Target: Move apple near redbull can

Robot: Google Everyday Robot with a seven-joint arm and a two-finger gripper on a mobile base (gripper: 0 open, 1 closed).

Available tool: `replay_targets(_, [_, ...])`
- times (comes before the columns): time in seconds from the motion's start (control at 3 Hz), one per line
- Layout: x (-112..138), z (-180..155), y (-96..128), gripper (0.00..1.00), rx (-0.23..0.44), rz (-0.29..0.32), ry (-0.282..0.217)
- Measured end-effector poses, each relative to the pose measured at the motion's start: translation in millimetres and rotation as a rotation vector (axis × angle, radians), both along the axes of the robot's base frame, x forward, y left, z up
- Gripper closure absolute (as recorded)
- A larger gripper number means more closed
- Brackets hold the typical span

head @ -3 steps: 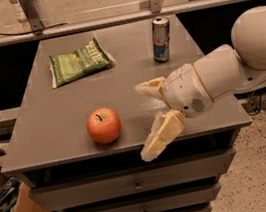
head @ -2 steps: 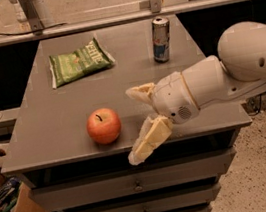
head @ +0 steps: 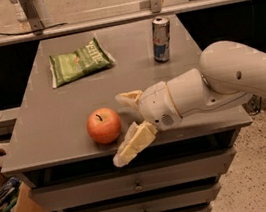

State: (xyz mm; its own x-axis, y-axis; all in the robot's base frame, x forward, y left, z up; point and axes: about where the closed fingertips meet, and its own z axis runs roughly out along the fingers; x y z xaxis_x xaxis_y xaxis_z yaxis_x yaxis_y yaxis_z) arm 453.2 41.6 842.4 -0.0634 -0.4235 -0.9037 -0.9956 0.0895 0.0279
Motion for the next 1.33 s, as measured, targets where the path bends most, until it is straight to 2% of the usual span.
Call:
replay_targets(0.33, [5.3, -2.6, 9.7, 0.17, 0.027, -0.008, 0.001])
replay_targets(0.67, [8.5, -0.9, 13.5, 0.42, 0.053, -0.018, 0.002])
replay_targets(1.0, [9.9, 1.5, 11.0, 0.64, 0.071, -0.033, 0.005])
replay_targets(1.33, [16.9, 8.7, -9.9, 0.89, 0.094, -0.099, 0.003])
